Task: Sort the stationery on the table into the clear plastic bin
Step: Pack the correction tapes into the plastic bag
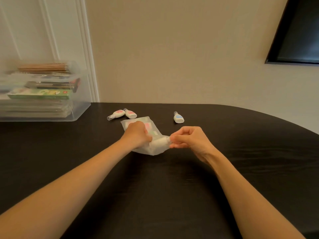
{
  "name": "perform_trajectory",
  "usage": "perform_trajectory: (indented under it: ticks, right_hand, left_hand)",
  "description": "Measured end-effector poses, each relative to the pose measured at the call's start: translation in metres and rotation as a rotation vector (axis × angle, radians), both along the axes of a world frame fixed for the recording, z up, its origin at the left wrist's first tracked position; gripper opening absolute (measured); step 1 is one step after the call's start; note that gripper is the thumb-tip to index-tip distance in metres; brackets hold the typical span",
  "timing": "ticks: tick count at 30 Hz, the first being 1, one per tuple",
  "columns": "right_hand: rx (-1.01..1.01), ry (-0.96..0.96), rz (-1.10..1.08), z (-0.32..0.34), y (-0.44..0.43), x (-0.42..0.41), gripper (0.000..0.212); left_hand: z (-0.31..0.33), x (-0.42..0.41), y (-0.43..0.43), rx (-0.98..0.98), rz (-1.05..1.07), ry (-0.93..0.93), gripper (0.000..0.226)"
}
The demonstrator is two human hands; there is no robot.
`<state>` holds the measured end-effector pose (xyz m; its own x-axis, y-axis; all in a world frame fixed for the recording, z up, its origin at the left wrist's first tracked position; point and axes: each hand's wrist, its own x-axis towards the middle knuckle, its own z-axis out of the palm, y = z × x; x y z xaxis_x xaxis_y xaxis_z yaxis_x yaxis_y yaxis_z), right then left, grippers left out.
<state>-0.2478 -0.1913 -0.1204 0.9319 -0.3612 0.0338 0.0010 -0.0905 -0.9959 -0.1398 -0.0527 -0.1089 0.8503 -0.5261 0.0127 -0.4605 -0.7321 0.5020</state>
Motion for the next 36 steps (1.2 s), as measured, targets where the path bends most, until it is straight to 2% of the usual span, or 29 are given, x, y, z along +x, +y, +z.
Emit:
perform_trajectory:
  ticks: [3,6,8,13,15,19,21,24,26,28,30,36]
  right_hand:
    - [-0.121,-0.005,0.004,-0.006,0.002,0.004,0.007]
    - [-0.364,0.086,0.082,-0.011,0.005,0.007,0.01]
    - [-0.532,0.125,0.093,-0.014,0.005,0.009,0.012]
    - [-0.662,0.076,0.061,-0.014,0.007,0.01,0.011]
    - [-0.659,0.008,0.021,-0.013,0.011,0.01,0.011]
    - [-0.697,-0.12,-0.117,-0.019,0.021,0.014,0.011]
    - [-0.775,-0.122,-0.19,-0.023,0.025,0.017,0.011]
    - [-0.863,-0.113,-0.239,-0.025,0.03,0.02,0.013]
    - [-0.927,-0.118,-0.254,-0.026,0.034,0.021,0.015]
    - [-0.992,-0.122,-0.261,-0.028,0.036,0.021,0.017]
    - [-1.039,-0.127,-0.284,-0.03,0.036,0.023,0.018]
    - [-1.166,-0.305,-0.475,-0.03,0.048,0.041,0.014]
  left_hand:
    - [0.002,0.0,0.001,0.104,0.032,-0.056,0.013]
    - [0.003,-0.001,0.004,0.257,0.025,-0.079,0.026]
    - [0.003,-0.001,0.005,0.288,0.045,-0.123,0.027]
    - [0.006,-0.006,0.003,0.262,0.057,-0.308,0.024]
    - [0.009,-0.009,0.001,0.193,0.059,-0.401,0.031]
    - [0.013,-0.011,0.002,0.044,0.051,-0.497,0.018]
    - [0.01,-0.012,0.004,0.099,0.049,-0.503,0.03]
    - [0.003,-0.007,0.007,0.217,0.073,-0.379,0.066]
    - [-0.002,-0.003,0.008,0.263,0.107,-0.351,0.06]
    - [-0.007,0.0,0.008,0.293,0.119,-0.408,0.039]
    - [-0.009,0.001,0.01,0.277,0.121,-0.477,0.029]
    - [-0.008,0.005,0.014,0.082,0.096,-0.588,0.041]
